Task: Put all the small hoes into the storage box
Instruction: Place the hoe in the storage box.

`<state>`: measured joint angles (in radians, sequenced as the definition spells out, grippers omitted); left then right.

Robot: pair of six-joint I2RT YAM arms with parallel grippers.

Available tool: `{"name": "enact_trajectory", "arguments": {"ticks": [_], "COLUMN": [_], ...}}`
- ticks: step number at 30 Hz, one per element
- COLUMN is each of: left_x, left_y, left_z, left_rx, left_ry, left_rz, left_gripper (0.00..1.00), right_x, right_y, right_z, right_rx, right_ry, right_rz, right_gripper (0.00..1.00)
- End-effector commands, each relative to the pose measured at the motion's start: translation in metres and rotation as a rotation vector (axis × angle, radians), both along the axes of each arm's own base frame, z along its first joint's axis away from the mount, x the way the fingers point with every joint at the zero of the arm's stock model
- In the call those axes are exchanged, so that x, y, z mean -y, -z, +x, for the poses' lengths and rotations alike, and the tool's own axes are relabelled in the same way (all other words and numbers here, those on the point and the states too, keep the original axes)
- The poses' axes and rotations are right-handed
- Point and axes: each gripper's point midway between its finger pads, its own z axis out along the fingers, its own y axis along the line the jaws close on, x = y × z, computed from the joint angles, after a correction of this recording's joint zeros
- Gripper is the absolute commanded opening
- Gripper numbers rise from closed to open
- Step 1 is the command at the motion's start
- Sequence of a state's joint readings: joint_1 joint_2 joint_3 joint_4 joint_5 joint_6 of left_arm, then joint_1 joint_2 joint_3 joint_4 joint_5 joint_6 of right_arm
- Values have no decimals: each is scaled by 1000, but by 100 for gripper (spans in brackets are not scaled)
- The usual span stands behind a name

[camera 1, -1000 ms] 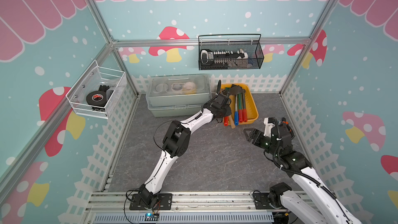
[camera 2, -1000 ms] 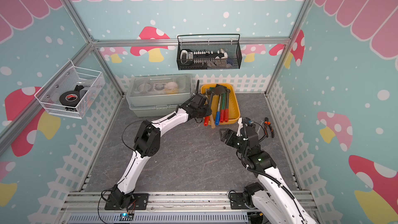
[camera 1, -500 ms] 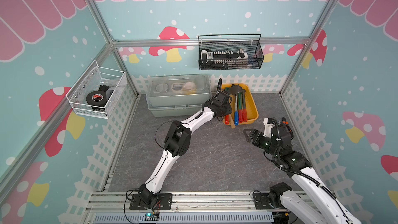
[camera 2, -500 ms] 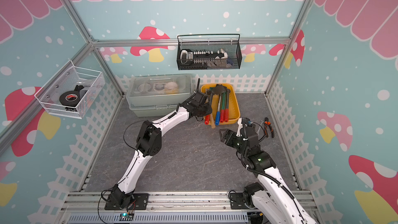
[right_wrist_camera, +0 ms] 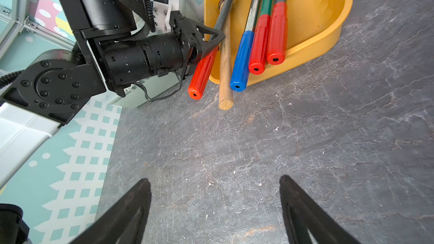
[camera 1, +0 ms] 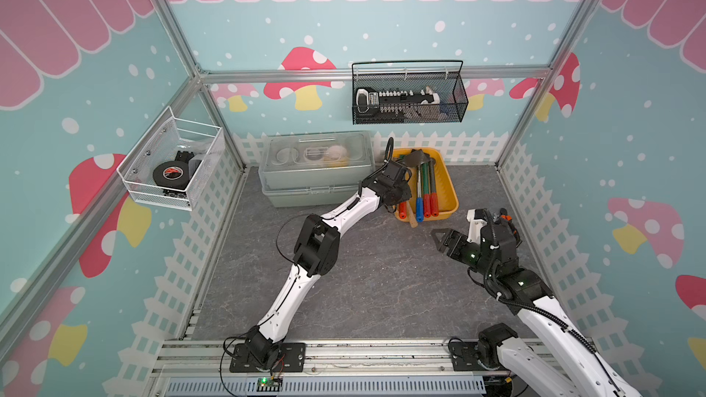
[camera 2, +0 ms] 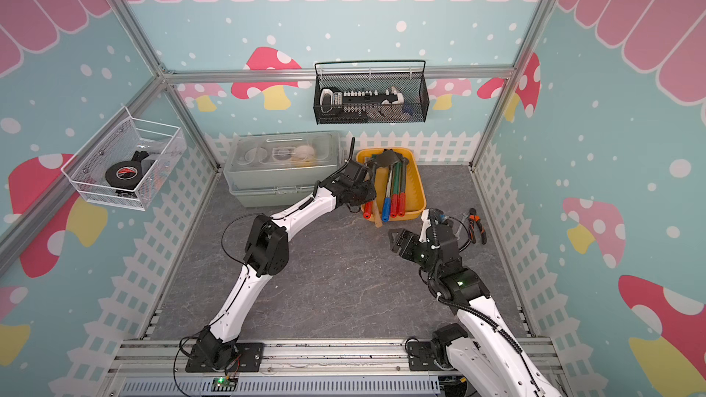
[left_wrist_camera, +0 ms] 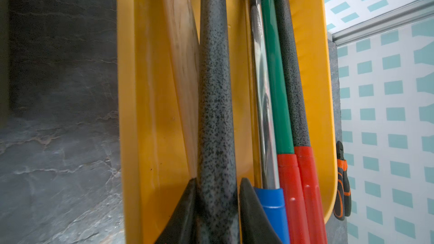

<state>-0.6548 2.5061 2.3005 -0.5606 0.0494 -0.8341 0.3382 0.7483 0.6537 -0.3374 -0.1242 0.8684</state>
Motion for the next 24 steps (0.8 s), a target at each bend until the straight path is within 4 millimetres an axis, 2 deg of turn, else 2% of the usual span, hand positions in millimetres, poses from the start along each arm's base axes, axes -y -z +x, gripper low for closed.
{"name": "enact_trajectory", "arguments": {"ticks": [1, 8, 18, 24], "left_x": [4, 5, 8, 10], "left_y": [-26, -28, -29, -45], "left_z": [16, 15, 10, -1], "left_rx": [70, 67, 62, 81], "left_ry": [-22, -19, -7, 14], "left_rz": [-58, -62, -62, -58], "left_gripper": [21, 34, 36, 38], "right_x": [3, 3, 2, 4], "right_y": [7, 8, 7, 8], "right_z": [-2, -2, 0, 2], "right_rx": [-14, -13, -10, -12], "right_ry": [9, 8, 6, 12], "right_rz": [-2, -2, 2, -16], "right_gripper": [85, 85, 85, 85]}}
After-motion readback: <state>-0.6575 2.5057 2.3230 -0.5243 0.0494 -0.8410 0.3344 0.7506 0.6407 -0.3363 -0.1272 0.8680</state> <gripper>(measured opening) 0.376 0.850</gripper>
